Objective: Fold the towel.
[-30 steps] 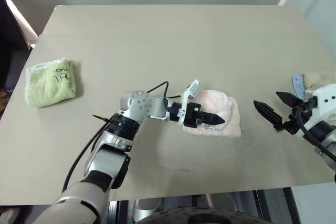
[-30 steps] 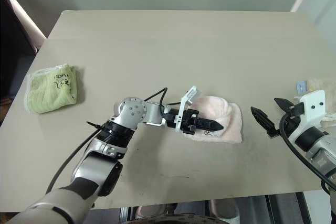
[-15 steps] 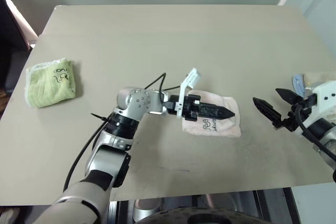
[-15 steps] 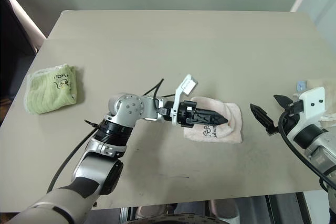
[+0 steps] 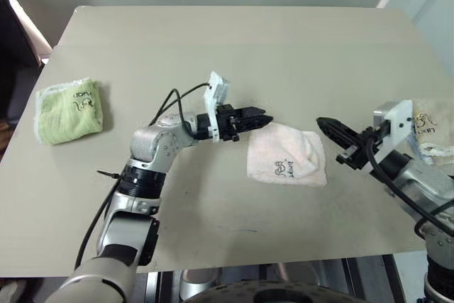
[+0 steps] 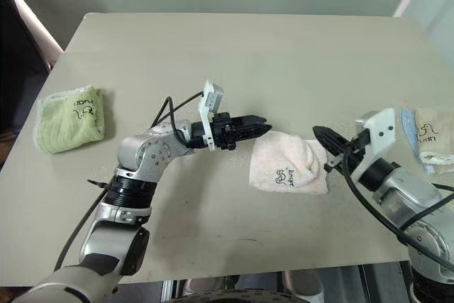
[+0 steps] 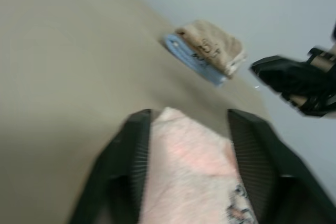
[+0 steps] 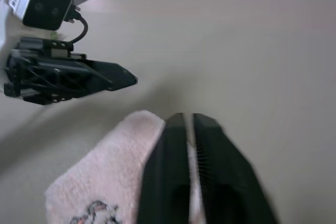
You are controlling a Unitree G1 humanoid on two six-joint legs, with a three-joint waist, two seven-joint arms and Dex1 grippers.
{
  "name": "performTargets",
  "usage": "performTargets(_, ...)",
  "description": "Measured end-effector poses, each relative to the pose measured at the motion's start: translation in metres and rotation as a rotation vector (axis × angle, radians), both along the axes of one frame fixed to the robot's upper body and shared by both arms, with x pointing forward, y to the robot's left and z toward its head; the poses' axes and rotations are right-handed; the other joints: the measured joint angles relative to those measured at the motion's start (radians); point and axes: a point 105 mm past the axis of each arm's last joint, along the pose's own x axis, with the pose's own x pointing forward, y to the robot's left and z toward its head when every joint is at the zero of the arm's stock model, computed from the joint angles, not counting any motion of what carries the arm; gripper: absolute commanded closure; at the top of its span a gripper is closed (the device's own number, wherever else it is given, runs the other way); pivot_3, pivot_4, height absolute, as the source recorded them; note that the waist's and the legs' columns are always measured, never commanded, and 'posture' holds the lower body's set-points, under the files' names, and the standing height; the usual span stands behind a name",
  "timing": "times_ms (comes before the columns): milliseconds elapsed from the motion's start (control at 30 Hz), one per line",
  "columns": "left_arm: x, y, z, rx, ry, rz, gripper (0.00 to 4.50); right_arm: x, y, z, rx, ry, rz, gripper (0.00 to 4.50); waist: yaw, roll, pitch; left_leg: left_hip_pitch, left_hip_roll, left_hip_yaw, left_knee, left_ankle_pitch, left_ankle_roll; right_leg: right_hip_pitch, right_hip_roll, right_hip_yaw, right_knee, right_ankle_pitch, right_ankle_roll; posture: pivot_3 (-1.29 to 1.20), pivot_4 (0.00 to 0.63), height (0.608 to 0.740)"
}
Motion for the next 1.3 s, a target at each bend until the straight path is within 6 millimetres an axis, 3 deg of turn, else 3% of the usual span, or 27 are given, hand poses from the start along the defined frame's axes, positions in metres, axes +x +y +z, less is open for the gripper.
performTargets(133, -0.001, -0.004, -0.004, 0.016, -0.136, -0.008, 4.47, 0.003, 0.034, -0.013, 0.019, 0.041, 0.116, 4.5, 0.0, 0.0, 0.0, -0.001, 0.0, -0.001, 0.0, -0.001, 0.001, -0.001, -0.001, -0.001, 0.0, 0.0, 0.0, 0.0, 0.15, 0.74)
performTargets(333, -0.005, -0.01, 0.003, -0.009, -0.241, -0.049, 4.47, 0.009, 0.046, -0.032, -0.022, 0.081, 0.151, 4.5, 0.002, 0.0, 0.0, -0.003, 0.0, -0.001, 0.001, -0.001, 0.001, -0.001, -0.002, -0.001, 0.0, 0.0, 0.0, 0.0, 0.15, 0.74)
performTargets(533, -0.022, -0.021, -0.004, -0.014, -0.243, -0.163, 4.47, 0.008, 0.034, -0.048, -0.078, 0.119, 0.122, 4.5, 0.002, 0.0, 0.0, -0.003, 0.0, -0.001, 0.0, -0.002, -0.001, -0.001, -0.003, -0.002, 0.0, 0.0, 0.0, 0.0, 0.15, 0.74)
performTargets(767, -0.039, -0.03, -0.051, 0.087, -0.174, -0.271, 4.47, -0.005, 0.009, -0.087, -0.092, 0.252, 0.028, 4.5, 0.001, 0.0, 0.0, -0.003, 0.001, -0.001, 0.0, -0.005, 0.001, -0.002, -0.004, -0.002, 0.0, -0.002, -0.001, 0.0, 0.15, 0.74)
performTargets(900, -0.045, -0.033, -0.077, 0.133, -0.145, -0.317, 4.47, -0.007, 0.005, -0.1, -0.098, 0.266, -0.002, 4.5, -0.001, 0.0, -0.001, -0.002, 0.001, -0.001, 0.001, -0.009, 0.007, -0.001, -0.003, -0.003, 0.0, -0.002, -0.001, 0.0, 0.15, 0.74)
performTargets(1067, -0.038, -0.04, -0.089, 0.071, -0.06, -0.269, 4.47, -0.008, 0.0, -0.114, -0.138, 0.253, -0.04, 4.5, 0.002, 0.008, -0.01, 0.012, -0.001, -0.003, 0.001, -0.012, 0.013, 0.019, -0.005, -0.002, -0.003, -0.007, -0.005, 0.0, 0.15, 0.74)
performTargets(1133, -0.036, -0.04, -0.091, 0.078, -0.065, -0.263, 4.47, -0.007, -0.004, -0.114, -0.142, 0.243, -0.055, 4.5, 0.003, 0.009, -0.011, 0.019, -0.002, -0.005, 0.001, -0.013, 0.014, 0.024, -0.005, -0.002, -0.005, -0.012, 0.003, 0.0, 0.15, 0.74)
performTargets(1300, -0.037, -0.04, -0.091, 0.086, -0.081, -0.271, 4.49, -0.006, -0.014, -0.108, -0.105, 0.241, -0.073, 4.33, 0.003, 0.01, -0.011, 0.021, -0.004, -0.005, 0.001, -0.014, 0.013, 0.028, -0.005, 0.0, -0.006, -0.013, 0.005, 0.0, 0.15, 0.74)
